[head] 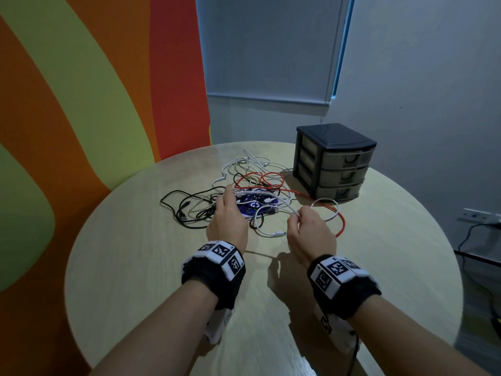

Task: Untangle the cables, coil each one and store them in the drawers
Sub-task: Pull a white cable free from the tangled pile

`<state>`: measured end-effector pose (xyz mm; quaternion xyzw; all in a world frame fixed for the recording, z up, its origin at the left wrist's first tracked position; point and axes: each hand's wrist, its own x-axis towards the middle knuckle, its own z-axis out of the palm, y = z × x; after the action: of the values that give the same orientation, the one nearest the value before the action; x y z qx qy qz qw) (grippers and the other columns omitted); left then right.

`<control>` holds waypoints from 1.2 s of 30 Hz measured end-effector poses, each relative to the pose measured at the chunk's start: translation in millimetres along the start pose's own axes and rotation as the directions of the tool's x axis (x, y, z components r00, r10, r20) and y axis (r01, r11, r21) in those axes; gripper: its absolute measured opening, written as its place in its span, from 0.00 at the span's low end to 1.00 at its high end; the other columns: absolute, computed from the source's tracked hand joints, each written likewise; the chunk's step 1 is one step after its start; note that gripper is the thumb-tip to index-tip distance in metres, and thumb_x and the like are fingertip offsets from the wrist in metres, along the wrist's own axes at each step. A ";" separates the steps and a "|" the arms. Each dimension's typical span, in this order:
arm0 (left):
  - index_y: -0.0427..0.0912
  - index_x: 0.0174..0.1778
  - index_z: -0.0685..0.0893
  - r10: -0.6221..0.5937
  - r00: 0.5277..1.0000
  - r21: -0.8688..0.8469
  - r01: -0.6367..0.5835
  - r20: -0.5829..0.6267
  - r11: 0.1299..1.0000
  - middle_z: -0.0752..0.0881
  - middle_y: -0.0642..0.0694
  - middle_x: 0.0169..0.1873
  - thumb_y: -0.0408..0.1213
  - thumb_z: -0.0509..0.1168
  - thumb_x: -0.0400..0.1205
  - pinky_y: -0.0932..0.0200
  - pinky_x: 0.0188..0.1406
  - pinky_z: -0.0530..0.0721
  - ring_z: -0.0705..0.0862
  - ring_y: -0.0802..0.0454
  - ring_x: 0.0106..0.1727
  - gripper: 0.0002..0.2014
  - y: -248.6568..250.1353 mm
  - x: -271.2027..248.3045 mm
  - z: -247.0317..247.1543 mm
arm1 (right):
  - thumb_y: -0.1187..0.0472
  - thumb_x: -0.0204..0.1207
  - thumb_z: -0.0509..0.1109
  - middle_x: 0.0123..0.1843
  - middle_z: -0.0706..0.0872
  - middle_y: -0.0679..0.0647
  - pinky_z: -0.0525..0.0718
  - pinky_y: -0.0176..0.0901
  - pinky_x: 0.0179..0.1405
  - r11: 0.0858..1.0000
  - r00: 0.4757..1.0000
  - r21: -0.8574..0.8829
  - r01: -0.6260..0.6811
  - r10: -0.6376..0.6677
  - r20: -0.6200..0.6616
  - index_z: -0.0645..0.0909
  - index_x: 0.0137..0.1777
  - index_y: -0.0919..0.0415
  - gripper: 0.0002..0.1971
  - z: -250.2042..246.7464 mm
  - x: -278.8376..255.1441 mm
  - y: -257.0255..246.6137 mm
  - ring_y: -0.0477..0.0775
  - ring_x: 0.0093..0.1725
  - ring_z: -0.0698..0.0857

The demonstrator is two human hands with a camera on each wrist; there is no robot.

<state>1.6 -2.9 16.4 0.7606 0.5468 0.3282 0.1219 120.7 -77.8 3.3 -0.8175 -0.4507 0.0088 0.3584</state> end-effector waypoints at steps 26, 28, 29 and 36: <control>0.35 0.30 0.82 0.672 0.740 -0.255 -0.643 0.035 0.722 0.81 0.41 0.27 0.32 0.64 0.72 0.60 0.27 0.77 0.78 0.45 0.26 0.06 2.5 -14.6 21.8 | 0.54 0.85 0.55 0.46 0.87 0.58 0.81 0.55 0.49 0.947 0.951 0.258 0.189 -0.242 0.190 0.79 0.59 0.57 0.14 5.1 2.0 7.0 0.61 0.48 0.83; 0.37 0.33 0.82 0.674 0.739 -0.238 -0.657 -0.014 0.716 0.80 0.44 0.30 0.35 0.62 0.74 0.69 0.28 0.68 0.76 0.50 0.29 0.07 2.4 -14.6 22.2 | 0.56 0.85 0.54 0.38 0.82 0.57 0.77 0.52 0.42 0.927 0.955 0.333 0.176 -0.243 0.171 0.77 0.51 0.63 0.13 4.6 2.4 8.2 0.58 0.39 0.80; 0.38 0.35 0.82 0.675 0.737 -0.213 -0.664 -0.026 0.717 0.80 0.45 0.32 0.38 0.60 0.74 0.70 0.28 0.67 0.75 0.53 0.32 0.09 3.0 -14.5 21.6 | 0.57 0.86 0.54 0.34 0.80 0.55 0.74 0.50 0.39 0.917 0.957 0.358 0.177 -0.245 0.155 0.75 0.46 0.63 0.13 4.0 2.3 8.2 0.55 0.35 0.78; 0.38 0.44 0.79 0.692 0.716 -0.140 -0.698 -0.092 0.703 0.77 0.44 0.42 0.43 0.59 0.76 0.62 0.36 0.76 0.71 0.54 0.42 0.11 4.9 -12.7 19.5 | 0.59 0.86 0.52 0.27 0.72 0.49 0.70 0.51 0.35 0.921 0.974 0.335 0.200 -0.224 0.036 0.69 0.35 0.58 0.16 2.7 -0.5 4.1 0.52 0.30 0.72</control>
<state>15.2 -12.9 -0.3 0.8923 0.1928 0.4059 0.0428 122.5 -77.9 -1.2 -0.6917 -0.5416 0.0751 0.4718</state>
